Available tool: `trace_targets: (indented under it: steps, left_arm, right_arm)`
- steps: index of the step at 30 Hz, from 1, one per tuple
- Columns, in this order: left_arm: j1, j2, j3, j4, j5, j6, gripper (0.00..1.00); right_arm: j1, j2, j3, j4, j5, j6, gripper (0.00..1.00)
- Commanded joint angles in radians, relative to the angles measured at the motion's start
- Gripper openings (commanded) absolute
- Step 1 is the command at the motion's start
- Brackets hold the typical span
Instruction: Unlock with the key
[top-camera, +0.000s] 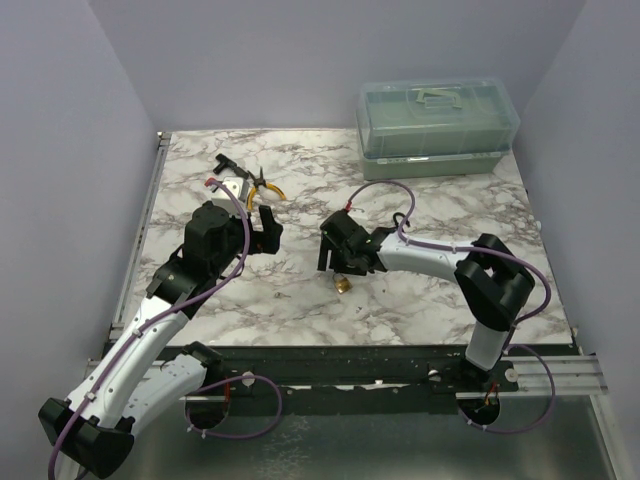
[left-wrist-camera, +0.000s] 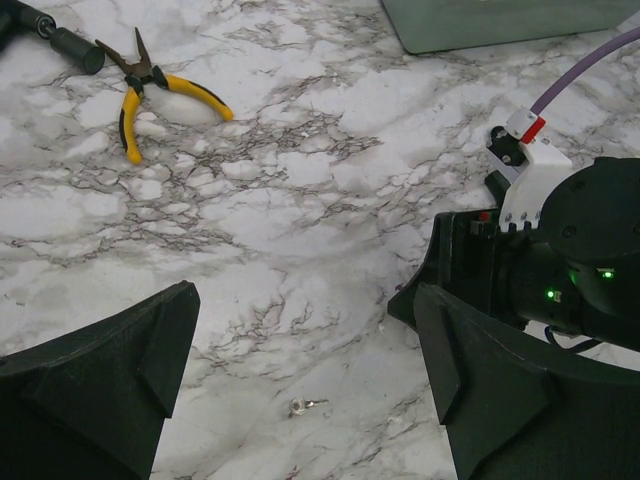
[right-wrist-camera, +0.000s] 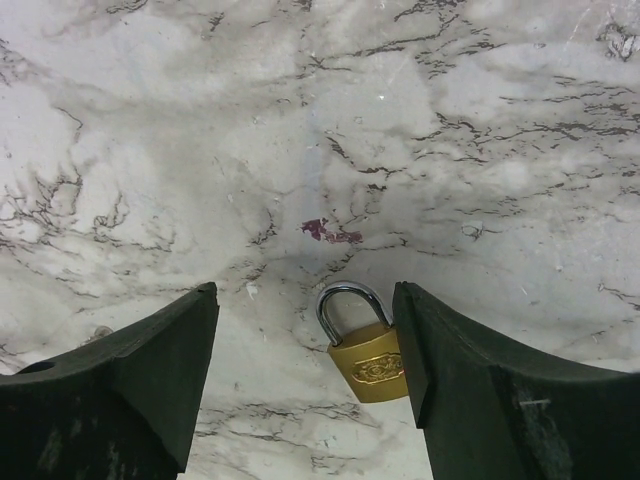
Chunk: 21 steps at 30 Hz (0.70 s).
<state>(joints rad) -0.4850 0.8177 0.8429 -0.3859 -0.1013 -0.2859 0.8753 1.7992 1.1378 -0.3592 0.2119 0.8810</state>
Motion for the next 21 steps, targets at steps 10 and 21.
trace_targets:
  steps: [10, 21]
  left_arm:
    - [0.006, -0.011, 0.006, -0.004, -0.021, 0.010, 0.96]
    - [0.006, -0.011, 0.005, -0.004, -0.020, 0.009, 0.97]
  right_arm:
    - [0.002, -0.036, 0.022, -0.132, -0.029, -0.173, 0.68]
    - [0.007, -0.055, -0.004, -0.165, -0.126, -0.261, 0.59]
